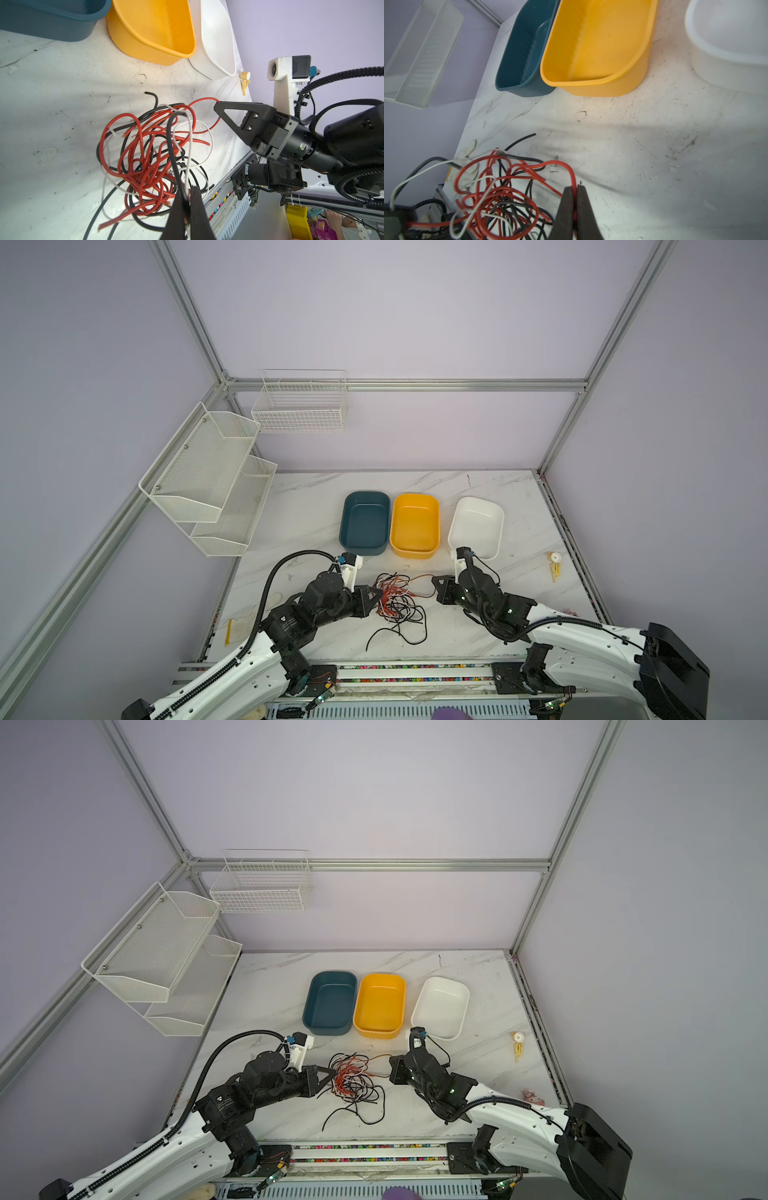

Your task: Untangle the cables

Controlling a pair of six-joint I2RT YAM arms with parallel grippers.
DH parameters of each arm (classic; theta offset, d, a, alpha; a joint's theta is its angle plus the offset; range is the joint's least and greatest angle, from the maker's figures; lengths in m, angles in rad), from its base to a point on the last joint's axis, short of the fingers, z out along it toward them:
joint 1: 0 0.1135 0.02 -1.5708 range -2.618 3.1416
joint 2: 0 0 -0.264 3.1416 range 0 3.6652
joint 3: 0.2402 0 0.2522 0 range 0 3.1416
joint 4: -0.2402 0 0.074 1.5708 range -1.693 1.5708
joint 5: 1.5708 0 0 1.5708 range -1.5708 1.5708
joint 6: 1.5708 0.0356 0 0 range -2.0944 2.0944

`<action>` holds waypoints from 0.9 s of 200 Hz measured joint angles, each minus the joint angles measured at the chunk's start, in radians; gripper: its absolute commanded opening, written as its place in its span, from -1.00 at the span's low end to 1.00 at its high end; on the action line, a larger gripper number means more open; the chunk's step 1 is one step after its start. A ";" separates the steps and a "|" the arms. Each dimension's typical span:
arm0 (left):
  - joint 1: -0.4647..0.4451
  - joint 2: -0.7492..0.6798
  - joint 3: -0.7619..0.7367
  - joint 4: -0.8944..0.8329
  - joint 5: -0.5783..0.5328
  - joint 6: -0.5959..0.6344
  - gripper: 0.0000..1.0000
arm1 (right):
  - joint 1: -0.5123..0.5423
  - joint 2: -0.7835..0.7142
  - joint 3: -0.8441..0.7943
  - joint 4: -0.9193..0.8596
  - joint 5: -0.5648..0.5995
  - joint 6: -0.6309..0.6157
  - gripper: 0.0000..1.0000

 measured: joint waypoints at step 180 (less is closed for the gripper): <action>0.000 0.129 0.071 0.166 0.088 -0.040 -1.00 | 0.097 0.081 0.039 0.281 -0.366 -0.330 -0.15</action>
